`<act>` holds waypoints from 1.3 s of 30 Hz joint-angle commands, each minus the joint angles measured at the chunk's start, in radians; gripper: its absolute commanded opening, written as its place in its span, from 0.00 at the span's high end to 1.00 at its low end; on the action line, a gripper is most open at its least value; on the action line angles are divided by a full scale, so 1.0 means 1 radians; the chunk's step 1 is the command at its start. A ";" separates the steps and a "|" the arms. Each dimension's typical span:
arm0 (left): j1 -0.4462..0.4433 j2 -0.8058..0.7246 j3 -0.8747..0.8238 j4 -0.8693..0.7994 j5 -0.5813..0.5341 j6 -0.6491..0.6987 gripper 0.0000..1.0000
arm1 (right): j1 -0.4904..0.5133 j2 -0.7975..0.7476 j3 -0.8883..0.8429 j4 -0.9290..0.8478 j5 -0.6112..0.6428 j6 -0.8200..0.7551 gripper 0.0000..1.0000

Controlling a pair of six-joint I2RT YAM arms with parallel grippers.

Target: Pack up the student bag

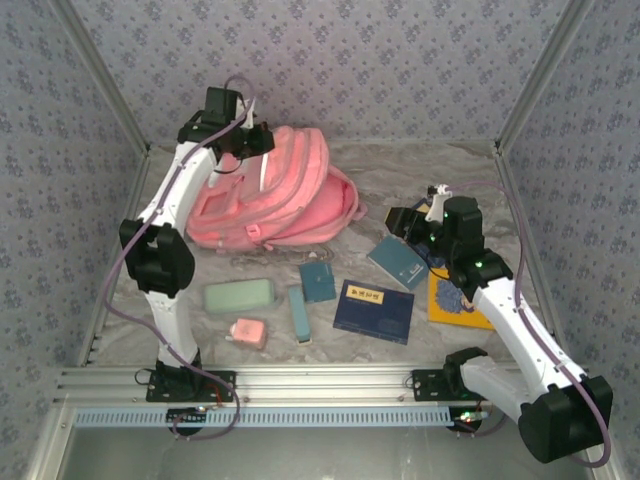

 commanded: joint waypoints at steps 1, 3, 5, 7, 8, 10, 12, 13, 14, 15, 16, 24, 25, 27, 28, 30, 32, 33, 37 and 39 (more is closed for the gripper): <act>0.018 -0.004 0.061 0.009 -0.059 0.053 1.00 | 0.010 0.001 0.000 -0.020 -0.050 0.007 0.37; 0.015 0.033 0.094 -0.027 -0.069 0.081 1.00 | 0.016 0.019 0.000 -0.052 -0.063 0.010 0.38; -0.001 0.072 0.144 -0.075 -0.107 0.121 1.00 | 0.019 0.055 0.035 -0.139 -0.082 0.032 0.36; -0.032 0.115 0.198 -0.135 -0.168 0.183 1.00 | 0.022 0.131 0.117 -0.302 -0.043 -0.007 0.32; -0.044 0.133 0.216 -0.152 -0.180 0.201 1.00 | 0.033 0.177 0.163 -0.390 -0.005 -0.042 0.31; -0.054 0.152 0.213 -0.148 -0.171 0.187 1.00 | 0.075 0.241 0.219 -0.517 0.084 -0.109 0.27; -0.051 0.169 0.209 -0.143 -0.137 0.147 1.00 | 0.131 0.263 0.234 -0.564 0.206 -0.122 0.19; -0.051 0.176 0.207 -0.141 -0.123 0.129 1.00 | 0.145 0.260 0.232 -0.559 0.214 -0.122 0.16; -0.051 0.184 0.203 -0.138 -0.103 0.116 1.00 | 0.156 0.255 0.223 -0.544 0.208 -0.102 0.14; -0.051 0.188 0.197 -0.135 -0.083 0.107 1.00 | 0.167 0.251 0.212 -0.529 0.214 -0.073 0.13; -0.051 0.190 0.190 -0.130 -0.067 0.099 1.00 | 0.187 0.253 0.209 -0.520 0.198 -0.066 0.14; -0.011 0.145 0.028 0.027 0.074 -0.028 1.00 | 0.556 0.459 0.304 -0.520 0.332 0.043 0.18; -0.004 0.147 0.008 0.047 0.091 -0.043 1.00 | 0.590 0.489 0.324 -0.518 0.344 0.051 0.18; 0.002 0.145 -0.037 0.073 0.104 -0.062 1.00 | 0.666 0.564 0.383 -0.534 0.363 0.060 0.18; 0.004 0.144 -0.053 0.084 0.108 -0.071 1.00 | 0.690 0.596 0.422 -0.544 0.371 0.062 0.18; 0.008 0.142 -0.081 0.116 0.127 -0.083 1.00 | 0.740 0.663 0.478 -0.557 0.373 0.062 0.18; 0.012 0.148 -0.082 0.121 0.134 -0.089 1.00 | 0.785 0.720 0.523 -0.561 0.370 0.062 0.17; 0.013 0.153 -0.081 0.120 0.139 -0.093 1.00 | 0.803 0.753 0.545 -0.566 0.369 0.064 0.17; 0.020 0.174 -0.067 0.115 0.161 -0.106 1.00 | 0.838 0.868 0.629 -0.617 0.370 0.077 0.17; 0.027 0.179 -0.068 0.114 0.173 -0.110 1.00 | 0.838 0.903 0.648 -0.645 0.374 0.078 0.18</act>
